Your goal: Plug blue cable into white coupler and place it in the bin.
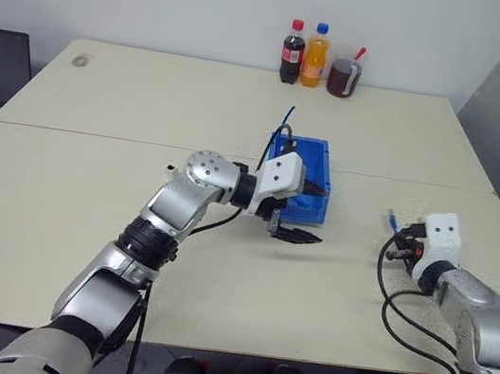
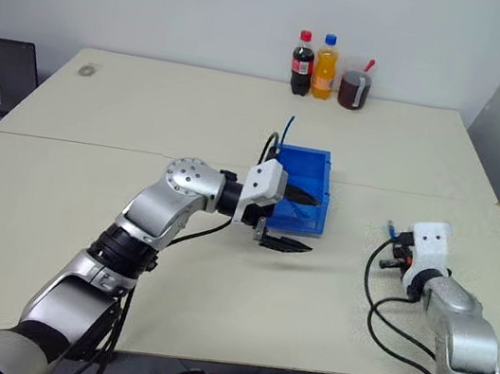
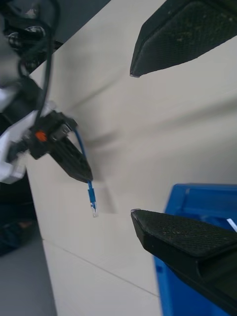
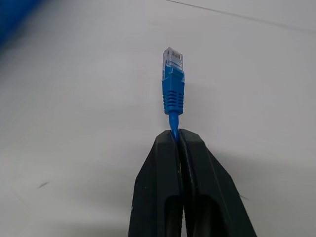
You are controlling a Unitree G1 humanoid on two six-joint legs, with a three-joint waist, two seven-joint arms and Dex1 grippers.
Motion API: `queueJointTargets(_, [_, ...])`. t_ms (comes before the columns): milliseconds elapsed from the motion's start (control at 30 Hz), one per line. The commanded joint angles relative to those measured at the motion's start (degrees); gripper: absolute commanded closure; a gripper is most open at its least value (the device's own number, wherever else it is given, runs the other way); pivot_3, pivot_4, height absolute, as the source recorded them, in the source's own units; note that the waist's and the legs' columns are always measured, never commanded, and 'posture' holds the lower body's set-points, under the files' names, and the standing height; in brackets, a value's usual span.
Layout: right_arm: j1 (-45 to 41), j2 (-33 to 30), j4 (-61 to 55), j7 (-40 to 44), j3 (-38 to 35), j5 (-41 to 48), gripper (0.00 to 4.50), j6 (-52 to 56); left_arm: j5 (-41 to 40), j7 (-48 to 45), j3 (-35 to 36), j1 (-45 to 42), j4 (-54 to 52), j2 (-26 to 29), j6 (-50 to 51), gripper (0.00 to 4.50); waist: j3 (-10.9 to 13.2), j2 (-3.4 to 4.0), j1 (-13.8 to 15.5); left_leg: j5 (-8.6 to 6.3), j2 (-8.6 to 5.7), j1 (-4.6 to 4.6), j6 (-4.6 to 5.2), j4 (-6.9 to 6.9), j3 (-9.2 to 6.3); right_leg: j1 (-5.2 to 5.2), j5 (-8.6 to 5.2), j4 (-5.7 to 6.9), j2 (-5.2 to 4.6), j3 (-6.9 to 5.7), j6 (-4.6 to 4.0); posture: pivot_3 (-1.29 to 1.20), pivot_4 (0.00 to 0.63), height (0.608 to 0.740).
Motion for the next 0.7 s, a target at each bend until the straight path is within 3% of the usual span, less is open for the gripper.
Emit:
queueJointTargets(33, [-0.2, -5.7, -2.9, 8.9, 1.8, 0.1, 4.49, -6.3, -1.0, 0.9, 4.0, 3.5, -4.0, 3.4, -1.1, 0.0, 0.0, -0.01, 0.0, 0.0, 0.0, 0.01, 0.0, 0.0, 0.02, 0.0, 0.0, 0.0, 0.0, 0.02, 0.0, 0.0, 0.15, 0.74])
queueJointTargets(367, [-5.3, -7.4, -2.2, 21.3, 4.3, 8.3, 4.49, -2.6, -3.3, 4.6, 13.5, 22.2, -18.7, 13.6, -7.0, 0.0, 0.0, -0.05, 0.2, 0.0, 0.08, 0.01, 0.0, -0.01, -0.04, 0.01, 0.09, -0.02, -0.04, -0.02, -0.16, 0.0, 0.15, 0.74])
queueJointTargets(700, [-19.5, -6.8, 2.8, 35.4, 3.8, 33.7, 4.49, 24.3, -10.6, 13.9, 22.6, 41.7, -42.4, 15.8, 4.2, 0.0, 0.1, -0.13, 1.2, 0.0, 0.1, 0.07, 0.0, 0.05, -0.08, 0.06, 0.07, 0.02, -0.09, -0.05, -0.12, 0.0, 0.15, 0.74])
